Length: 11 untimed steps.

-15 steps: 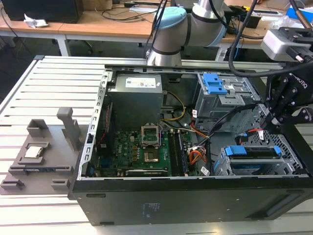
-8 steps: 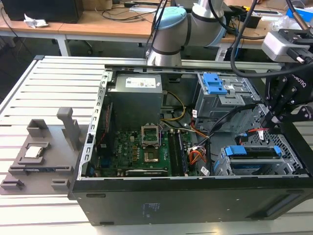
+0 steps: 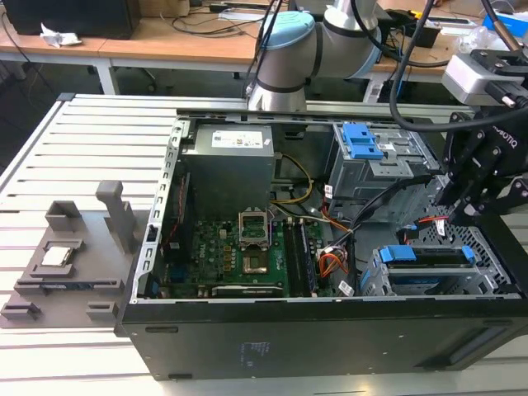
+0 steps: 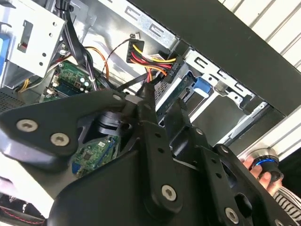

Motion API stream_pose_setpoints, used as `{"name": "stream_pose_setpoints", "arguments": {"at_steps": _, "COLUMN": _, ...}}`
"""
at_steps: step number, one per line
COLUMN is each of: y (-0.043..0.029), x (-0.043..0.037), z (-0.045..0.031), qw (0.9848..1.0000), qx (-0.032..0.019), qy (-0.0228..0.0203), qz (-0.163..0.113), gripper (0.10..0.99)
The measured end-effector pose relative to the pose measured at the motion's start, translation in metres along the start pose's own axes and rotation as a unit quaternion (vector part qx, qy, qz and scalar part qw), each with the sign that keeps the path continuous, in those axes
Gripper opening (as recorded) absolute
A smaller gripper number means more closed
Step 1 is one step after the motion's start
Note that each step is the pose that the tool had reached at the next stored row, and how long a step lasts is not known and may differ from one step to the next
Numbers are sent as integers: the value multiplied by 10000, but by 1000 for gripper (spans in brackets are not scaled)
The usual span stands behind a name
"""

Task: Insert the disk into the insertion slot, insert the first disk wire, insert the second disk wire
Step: 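Insert the first disk wire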

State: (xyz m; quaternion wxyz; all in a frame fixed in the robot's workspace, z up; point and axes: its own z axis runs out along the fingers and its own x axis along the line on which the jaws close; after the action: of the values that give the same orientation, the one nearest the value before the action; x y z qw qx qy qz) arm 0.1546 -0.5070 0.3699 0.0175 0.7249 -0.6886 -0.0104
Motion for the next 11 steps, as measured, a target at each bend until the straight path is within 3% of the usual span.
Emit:
{"name": "stream_pose_setpoints", "arguments": {"at_steps": 1, "y": 0, "x": 0, "z": 0, "qw": 10000, "qx": 0, "qy": 3, "qz": 0, "gripper": 361}}
{"name": "stream_pose_setpoints", "arguments": {"at_steps": 3, "y": -18, "x": -2, "z": -1, "qw": 10000, "qx": -1, "qy": 5, "qz": -5, "gripper": 361}}
{"name": "stream_pose_setpoints", "arguments": {"at_steps": 5, "y": -121, "x": -11, "z": -3, "qw": 10000, "qx": -11, "qy": 8, "qz": -20, "gripper": 361}}
{"name": "stream_pose_setpoints", "arguments": {"at_steps": 7, "y": -174, "x": -24, "z": 1, "qw": 10000, "qx": -13, "qy": 15, "qz": -53, "gripper": 361}}
{"name": "stream_pose_setpoints", "arguments": {"at_steps": 11, "y": -189, "x": -28, "z": 44, "qw": 9998, "qx": -13, "qy": 38, "qz": -219, "gripper": 361}}
